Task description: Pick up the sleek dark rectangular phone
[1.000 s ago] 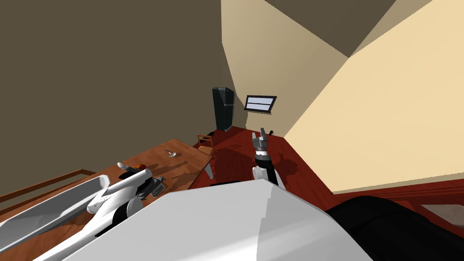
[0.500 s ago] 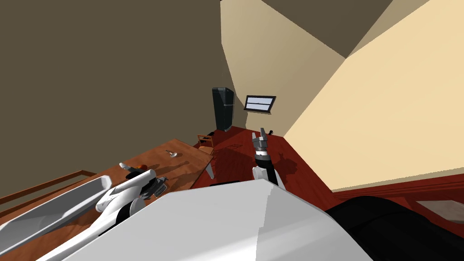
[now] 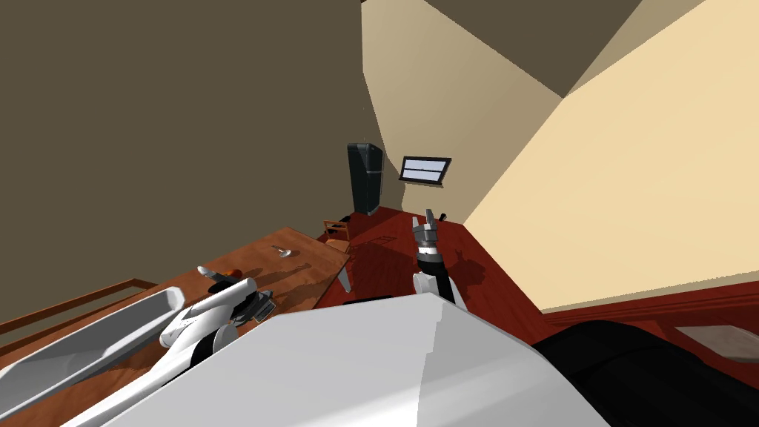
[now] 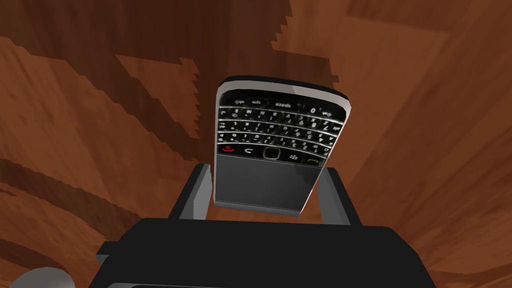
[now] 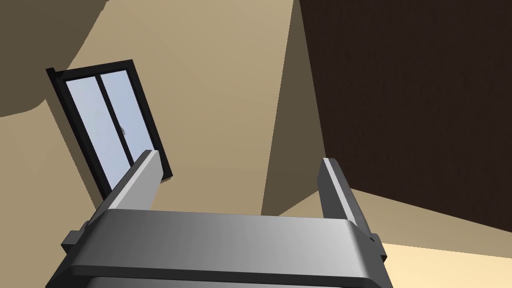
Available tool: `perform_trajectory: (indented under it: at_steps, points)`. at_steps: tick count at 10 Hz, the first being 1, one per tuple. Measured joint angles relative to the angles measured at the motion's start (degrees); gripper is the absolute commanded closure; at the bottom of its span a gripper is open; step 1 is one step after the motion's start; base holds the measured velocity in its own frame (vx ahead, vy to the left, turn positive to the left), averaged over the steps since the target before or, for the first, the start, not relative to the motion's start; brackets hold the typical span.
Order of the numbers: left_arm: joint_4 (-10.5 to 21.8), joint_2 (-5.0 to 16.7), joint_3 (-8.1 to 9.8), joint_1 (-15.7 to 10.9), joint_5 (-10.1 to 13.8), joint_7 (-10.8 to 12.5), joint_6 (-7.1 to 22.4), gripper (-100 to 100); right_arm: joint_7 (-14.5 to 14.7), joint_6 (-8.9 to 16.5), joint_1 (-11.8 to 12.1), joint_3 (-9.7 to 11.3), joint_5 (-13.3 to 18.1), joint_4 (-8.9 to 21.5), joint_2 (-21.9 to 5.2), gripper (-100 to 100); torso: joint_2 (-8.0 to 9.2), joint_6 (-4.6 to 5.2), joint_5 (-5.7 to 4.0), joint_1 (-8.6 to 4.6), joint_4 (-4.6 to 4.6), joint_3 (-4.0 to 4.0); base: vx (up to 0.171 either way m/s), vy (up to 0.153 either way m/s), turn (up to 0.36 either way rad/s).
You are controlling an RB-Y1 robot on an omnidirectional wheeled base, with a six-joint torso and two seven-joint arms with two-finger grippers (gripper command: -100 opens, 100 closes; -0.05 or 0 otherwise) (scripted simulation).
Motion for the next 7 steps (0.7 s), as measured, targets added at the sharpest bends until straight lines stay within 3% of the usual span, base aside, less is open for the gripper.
perform_trajectory:
  at_steps: [1,2,3,6,7]
  points:
    - [0.00,0.00,0.01,0.00,0.01,0.02,0.00,100,0.00,0.00,0.00,0.00,0.00,0.00,0.00,0,0.00,0.01,0.00,0.00,0.00,0.00,0.000,0.000,0.000]
    - [0.00,0.01,0.03,0.00,0.01,0.05,0.00,0,0.00,0.00,0.00,0.00,0.00,0.00,0.00,0,0.00,0.02,0.00,0.00,0.00,0.00,0.000,0.000,0.000]
    - [0.00,0.01,0.03,0.00,0.01,0.05,0.00,100,0.00,0.00,0.00,0.00,0.00,0.00,0.00,0,0.00,0.02,0.00,-0.01,0.00,0.00,0.005,-0.061,0.024]
    - [-1.66,1.15,2.15,-0.31,-0.07,-2.02,2.87,100,0.00,0.00,0.00,0.01,0.00,0.00,0.01,0,-0.05,0.03,-0.09,-0.37,-0.01,-0.03,0.014,-0.070,0.025]
    - [-1.71,1.20,2.23,-0.34,-0.06,-2.14,3.08,0,0.00,0.00,0.00,0.00,0.00,0.00,0.00,0,-0.04,0.04,-0.05,-0.22,-0.02,-0.03,0.001,-0.008,-0.001]
